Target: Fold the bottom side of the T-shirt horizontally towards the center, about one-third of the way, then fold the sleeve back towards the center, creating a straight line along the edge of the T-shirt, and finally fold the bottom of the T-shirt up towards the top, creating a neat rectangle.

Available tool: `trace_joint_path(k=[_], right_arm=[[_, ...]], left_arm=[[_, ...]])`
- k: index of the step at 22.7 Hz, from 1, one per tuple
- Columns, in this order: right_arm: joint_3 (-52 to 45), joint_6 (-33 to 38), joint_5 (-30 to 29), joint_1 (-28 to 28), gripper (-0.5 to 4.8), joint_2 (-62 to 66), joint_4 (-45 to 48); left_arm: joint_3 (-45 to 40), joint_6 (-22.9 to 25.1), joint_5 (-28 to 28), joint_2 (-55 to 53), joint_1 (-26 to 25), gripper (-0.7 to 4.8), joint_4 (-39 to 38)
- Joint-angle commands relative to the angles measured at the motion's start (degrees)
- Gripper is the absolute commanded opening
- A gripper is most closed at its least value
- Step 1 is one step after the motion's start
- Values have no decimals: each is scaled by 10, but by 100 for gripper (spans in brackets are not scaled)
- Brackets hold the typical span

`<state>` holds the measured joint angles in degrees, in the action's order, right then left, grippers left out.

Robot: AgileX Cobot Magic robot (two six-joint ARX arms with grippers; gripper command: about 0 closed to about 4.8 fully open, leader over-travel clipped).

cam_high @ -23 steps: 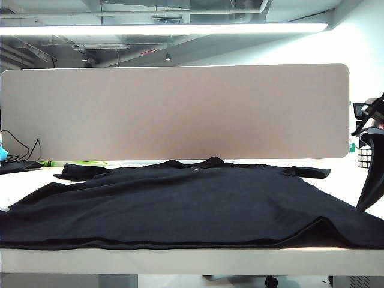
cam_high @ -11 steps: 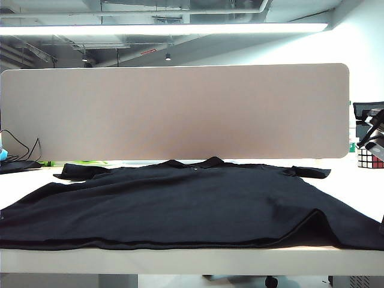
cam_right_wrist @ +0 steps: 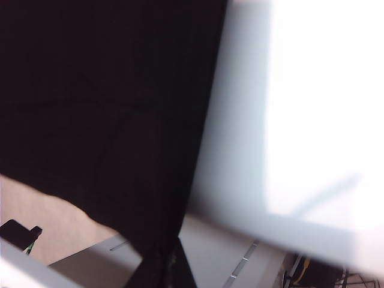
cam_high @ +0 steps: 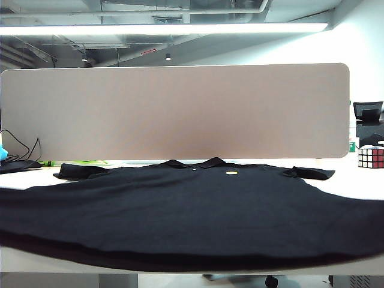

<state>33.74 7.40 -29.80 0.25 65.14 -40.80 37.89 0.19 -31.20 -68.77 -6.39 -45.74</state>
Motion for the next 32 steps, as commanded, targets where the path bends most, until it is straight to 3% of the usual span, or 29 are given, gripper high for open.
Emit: trace_joint_path(k=[1,5,9,13,16,20,25,32], right_arm=[[3,8,-11,0,-9,-83,-63],[17,31,-51,0,-9,-207,-130],[37,55,-50,-5,-9,-303,-192],[55,86,-48,-4,-9,-342,-176],[74,87,-49,-4,-9,-313,-147],[115,86,-48,-4,-9,-216,-51],[193,78,-48,-3,-9,-10,78],[289,76,-22,8,-9,231,199]], left_arm=[[12,-13,5,75,0,-6,-50],[44,-18,-1,180,0,-6,-130],[54,-24,-10,266,9,-6,-195],[54,-74,3,313,8,-6,-126],[55,-92,-25,296,8,-6,-84],[56,-128,-26,238,9,-6,38],[102,-152,-25,63,9,-6,212],[247,-153,-23,-206,9,-6,316]])
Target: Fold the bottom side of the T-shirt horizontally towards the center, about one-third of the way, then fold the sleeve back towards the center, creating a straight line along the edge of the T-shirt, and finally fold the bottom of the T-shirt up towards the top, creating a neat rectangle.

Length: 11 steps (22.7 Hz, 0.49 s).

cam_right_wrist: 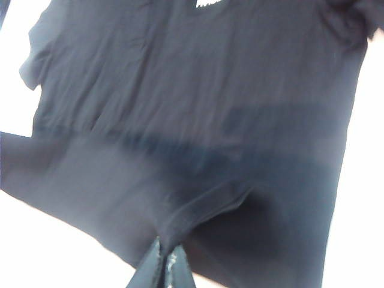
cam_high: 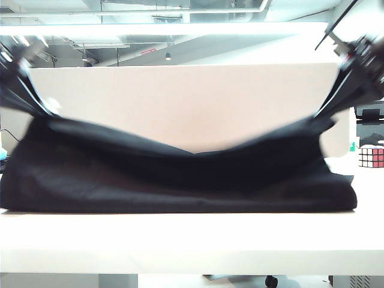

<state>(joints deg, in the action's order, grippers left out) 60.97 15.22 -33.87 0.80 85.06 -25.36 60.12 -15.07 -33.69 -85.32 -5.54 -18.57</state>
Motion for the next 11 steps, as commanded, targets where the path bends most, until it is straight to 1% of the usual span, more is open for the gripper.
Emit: trace_joint_path(k=[1,4,6,9,11], right_arm=[[26,-2,24,3,-9,56,62],[47,9,44,5,-9,100,90],[56,13,45,5,-9,125,114],[56,24,80,8,-9,137,153],[56,30,85,13,-9,137,172]], left_arm=[[37,-8,2,-66,0,-6,61],[49,-31,0,-116,0,-6,97],[49,-34,0,-141,6,-6,123],[49,-42,0,-159,13,-6,179],[59,-51,1,-174,19,-6,195]])
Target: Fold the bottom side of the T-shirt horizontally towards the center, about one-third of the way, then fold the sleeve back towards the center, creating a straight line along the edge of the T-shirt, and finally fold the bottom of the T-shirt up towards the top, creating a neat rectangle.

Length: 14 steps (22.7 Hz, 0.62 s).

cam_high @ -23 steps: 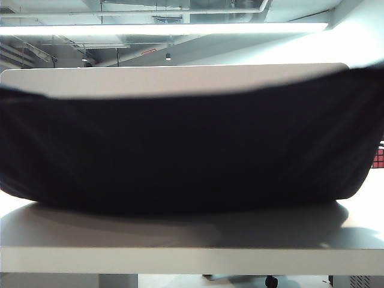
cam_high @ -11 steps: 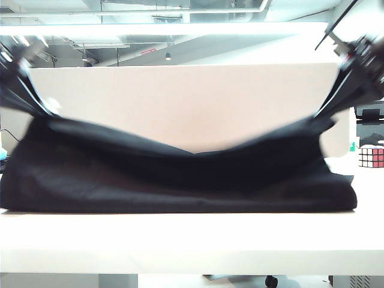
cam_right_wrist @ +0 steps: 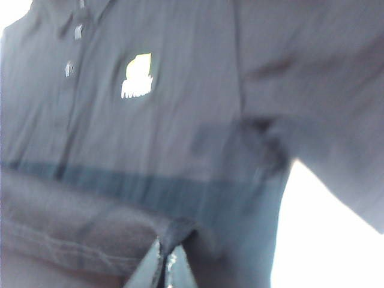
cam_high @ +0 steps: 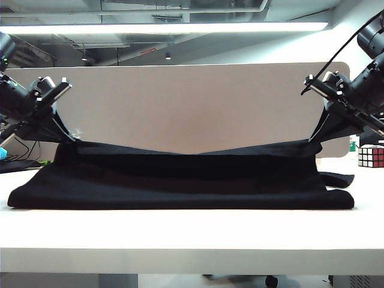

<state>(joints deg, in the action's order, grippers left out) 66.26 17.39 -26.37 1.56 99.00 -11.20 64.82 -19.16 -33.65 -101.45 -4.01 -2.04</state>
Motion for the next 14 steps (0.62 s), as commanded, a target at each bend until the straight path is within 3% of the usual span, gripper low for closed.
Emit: trace_joint_path(k=[1,2,3,4,5,9,10,11,14], right_arm=[[3,12,10,10,-9,-2,39],[3,10,10,11,-9,-1,54],[3,-14,6,11,107,2,89],[3,-30,18,11,422,2,110],[3,-30,43,12,479,1,115],[4,-23,46,71,479,-10,105],[4,4,43,96,379,-10,102],[4,9,35,116,337,-5,101],[4,15,16,142,337,14,102]], left_arm=[[21,-10,1,-25,6,-6,30],[29,-9,3,-34,7,-6,31],[38,-3,10,-41,7,86,32],[38,20,32,-39,5,318,41],[41,31,37,-39,0,417,42],[45,42,56,-24,-47,411,44],[50,36,69,-26,-67,395,42],[59,20,63,-37,-87,395,43],[92,17,49,-76,-97,395,43]])
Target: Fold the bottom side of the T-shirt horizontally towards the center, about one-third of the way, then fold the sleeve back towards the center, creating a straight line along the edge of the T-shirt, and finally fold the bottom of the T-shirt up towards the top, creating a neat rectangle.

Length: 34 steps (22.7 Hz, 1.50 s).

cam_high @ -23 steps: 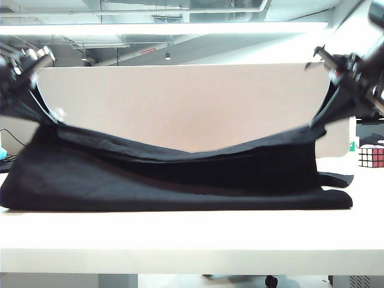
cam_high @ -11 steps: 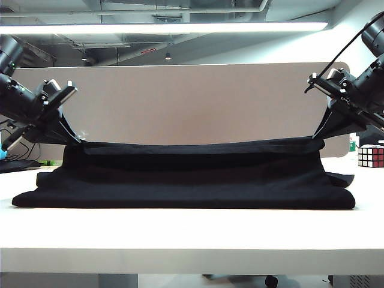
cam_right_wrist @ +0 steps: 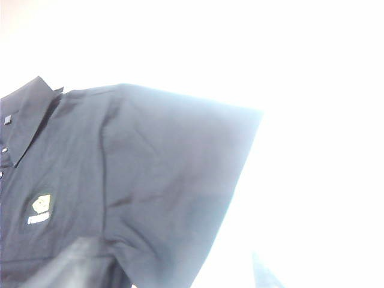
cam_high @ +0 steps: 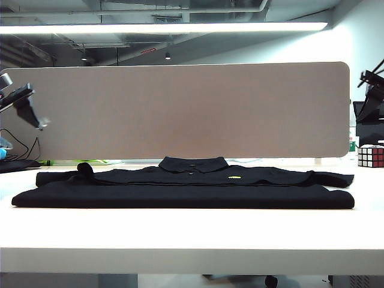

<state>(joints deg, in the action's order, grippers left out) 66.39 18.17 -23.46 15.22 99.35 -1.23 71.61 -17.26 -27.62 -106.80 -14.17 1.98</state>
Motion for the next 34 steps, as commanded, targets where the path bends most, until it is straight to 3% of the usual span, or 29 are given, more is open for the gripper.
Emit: trace_joint_path(k=[1,5,8,15,30,34], right_arm=[[3,8,-13,6,337,16,2],[27,14,-39,4,338,59,-8],[63,14,-37,-1,369,89,-32],[148,14,-31,-15,372,151,-78],[168,14,-7,-22,367,220,-75],[168,19,-7,-30,367,230,-63]], left_arm=[[38,-3,-14,-37,4,395,2],[81,-7,-21,-82,8,395,-29],[84,-7,-16,-92,8,395,-33],[87,-3,4,-124,8,395,-53],[89,-3,-7,-166,17,395,-45],[125,-3,-20,-188,38,395,-59]])
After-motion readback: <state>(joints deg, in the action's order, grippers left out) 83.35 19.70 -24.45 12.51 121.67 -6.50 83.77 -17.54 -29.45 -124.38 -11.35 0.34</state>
